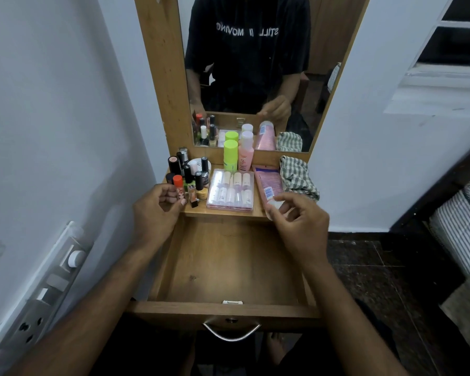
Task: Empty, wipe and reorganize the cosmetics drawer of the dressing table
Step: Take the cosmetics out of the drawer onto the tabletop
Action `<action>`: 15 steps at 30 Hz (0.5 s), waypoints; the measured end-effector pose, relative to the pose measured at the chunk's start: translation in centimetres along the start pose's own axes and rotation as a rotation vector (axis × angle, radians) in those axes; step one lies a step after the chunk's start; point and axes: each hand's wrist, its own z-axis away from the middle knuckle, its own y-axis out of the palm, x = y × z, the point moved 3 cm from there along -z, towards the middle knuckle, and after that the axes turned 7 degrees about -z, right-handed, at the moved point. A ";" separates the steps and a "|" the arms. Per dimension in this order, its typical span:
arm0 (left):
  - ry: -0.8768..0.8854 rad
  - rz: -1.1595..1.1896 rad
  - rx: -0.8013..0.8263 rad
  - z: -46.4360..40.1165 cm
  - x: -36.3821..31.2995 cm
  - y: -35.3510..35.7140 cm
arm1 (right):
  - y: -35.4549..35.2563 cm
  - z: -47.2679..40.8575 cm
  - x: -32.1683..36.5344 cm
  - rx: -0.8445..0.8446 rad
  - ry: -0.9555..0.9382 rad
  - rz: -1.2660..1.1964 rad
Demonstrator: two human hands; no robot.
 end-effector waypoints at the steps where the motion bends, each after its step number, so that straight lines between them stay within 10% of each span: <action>1: -0.001 0.008 0.001 0.0 0.0 0.0 | -0.8 -1.0 -0.4 -0.019 0.005 0.033; 15: -0.001 0.032 0.031 0.3 0.3 -0.4 | -2.3 -6.9 -7.3 0.347 0.260 0.343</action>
